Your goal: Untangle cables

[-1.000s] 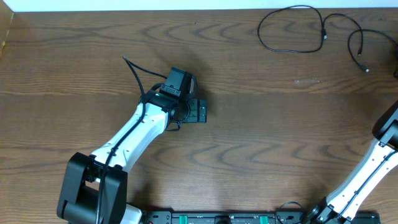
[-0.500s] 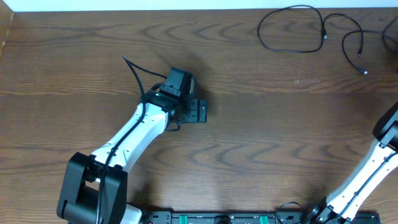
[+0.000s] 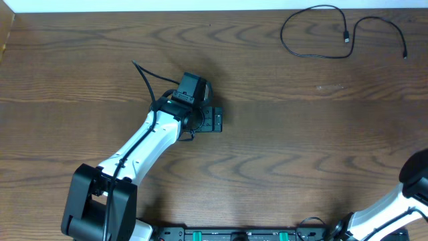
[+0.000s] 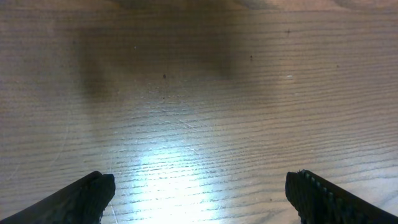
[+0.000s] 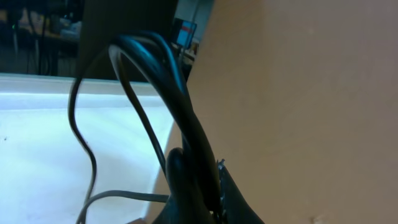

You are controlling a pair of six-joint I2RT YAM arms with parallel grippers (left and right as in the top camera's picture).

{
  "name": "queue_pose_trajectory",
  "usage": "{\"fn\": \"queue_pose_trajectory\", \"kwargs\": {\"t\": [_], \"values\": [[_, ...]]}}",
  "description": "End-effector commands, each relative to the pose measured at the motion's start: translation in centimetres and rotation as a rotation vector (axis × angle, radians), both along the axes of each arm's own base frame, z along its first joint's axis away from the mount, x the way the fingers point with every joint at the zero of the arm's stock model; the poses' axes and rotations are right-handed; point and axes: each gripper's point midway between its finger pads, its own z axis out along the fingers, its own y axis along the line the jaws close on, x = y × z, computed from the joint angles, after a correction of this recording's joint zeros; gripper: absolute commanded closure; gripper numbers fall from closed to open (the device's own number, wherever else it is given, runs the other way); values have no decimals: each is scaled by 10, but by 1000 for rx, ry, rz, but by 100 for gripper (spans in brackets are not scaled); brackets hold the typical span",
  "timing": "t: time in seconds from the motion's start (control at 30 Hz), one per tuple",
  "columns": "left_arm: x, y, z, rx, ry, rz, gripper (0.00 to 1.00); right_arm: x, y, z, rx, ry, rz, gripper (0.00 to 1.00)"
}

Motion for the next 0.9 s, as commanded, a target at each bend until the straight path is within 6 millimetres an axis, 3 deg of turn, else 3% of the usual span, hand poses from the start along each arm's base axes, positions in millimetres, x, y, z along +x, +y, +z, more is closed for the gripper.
{"fn": "queue_pose_trajectory", "kwargs": {"t": [0.0,0.1,0.27,0.47,0.67,0.77,0.87], "values": [[4,1,7,3,-23,7,5,12,1,-34,-51,155,37,99],[4,1,7,3,-23,7,5,14,-4,-61,-40,250,33,99],[4,1,7,3,-23,7,5,17,-30,-100,-15,317,-36,99],[4,1,7,3,-23,7,5,16,-60,-118,-63,341,-79,99],[4,1,7,3,-23,7,5,-7,-104,-137,-81,377,-140,99],[4,1,7,3,-23,7,5,-16,-121,-174,-22,444,-130,99],[4,1,7,3,-23,7,5,-29,-138,-240,107,545,-140,92]]}}
